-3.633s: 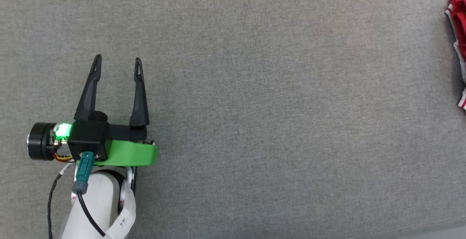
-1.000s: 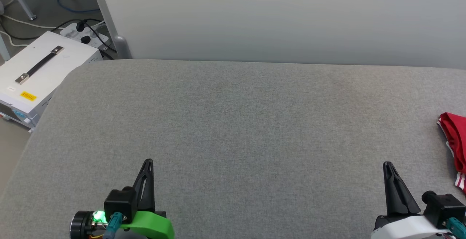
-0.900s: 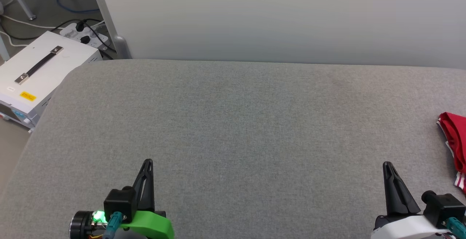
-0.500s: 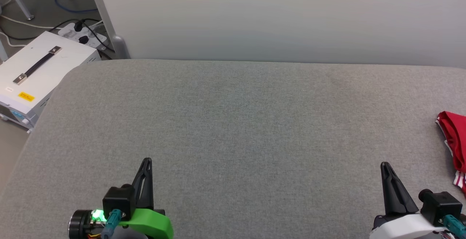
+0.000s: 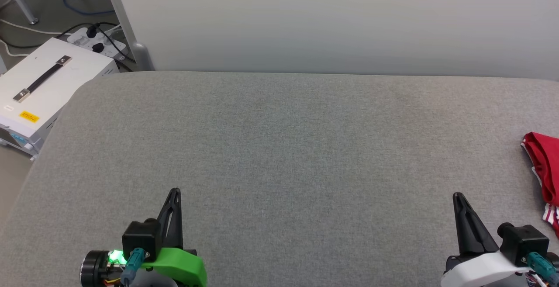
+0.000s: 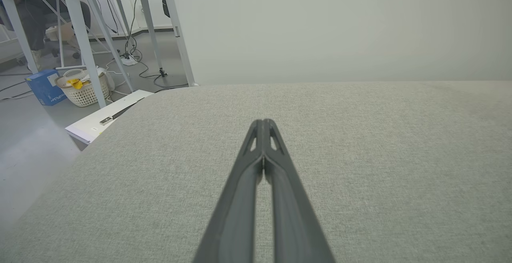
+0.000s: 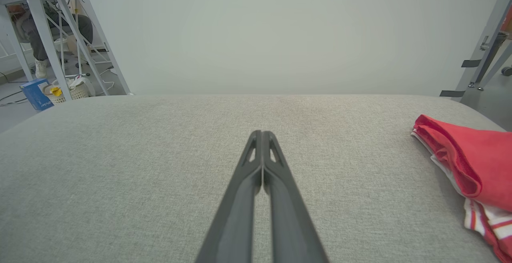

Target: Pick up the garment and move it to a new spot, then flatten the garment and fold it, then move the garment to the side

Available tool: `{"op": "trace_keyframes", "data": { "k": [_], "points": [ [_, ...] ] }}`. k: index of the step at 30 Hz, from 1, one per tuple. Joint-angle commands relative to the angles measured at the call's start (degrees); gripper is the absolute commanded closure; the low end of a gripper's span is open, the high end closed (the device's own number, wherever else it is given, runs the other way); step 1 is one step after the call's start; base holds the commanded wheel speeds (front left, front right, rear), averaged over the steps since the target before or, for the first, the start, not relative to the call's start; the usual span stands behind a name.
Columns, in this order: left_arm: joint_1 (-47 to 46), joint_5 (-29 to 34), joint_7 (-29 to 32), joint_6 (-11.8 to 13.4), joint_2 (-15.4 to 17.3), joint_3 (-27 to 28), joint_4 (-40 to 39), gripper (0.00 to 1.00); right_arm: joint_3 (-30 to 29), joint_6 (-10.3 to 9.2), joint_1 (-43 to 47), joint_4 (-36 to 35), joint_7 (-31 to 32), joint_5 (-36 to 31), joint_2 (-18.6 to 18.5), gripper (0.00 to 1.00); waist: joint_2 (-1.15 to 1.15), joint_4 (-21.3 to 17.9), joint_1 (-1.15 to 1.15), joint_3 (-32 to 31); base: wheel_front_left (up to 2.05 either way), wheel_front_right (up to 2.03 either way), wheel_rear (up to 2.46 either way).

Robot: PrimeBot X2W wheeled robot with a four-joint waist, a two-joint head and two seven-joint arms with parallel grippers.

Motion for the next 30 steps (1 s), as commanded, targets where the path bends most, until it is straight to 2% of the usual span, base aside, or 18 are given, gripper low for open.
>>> {"op": "trace_keyframes", "data": {
  "k": [1, 30],
  "points": [
    [-0.5, 0.8, 0.4, -0.1, -0.3, 0.3, -0.5, 1.0, 0.1, -0.01, -1.1, -0.4, 0.4, -0.8, 0.0, 1.0, 0.09, 0.0, 0.0, 0.0, 0.0, 0.0, 0.0],
    [-1.1, 1.9, 3.7, -0.1, -1.0, 1.7, -2.3, 1.0, 0.8, -0.03, -2.8, -1.0, 3.7, -2.9, 0.0, 1.0, 0.16, -0.6, 0.0, 0.3, 0.0, 0.0, 0.0]
  ]
}}
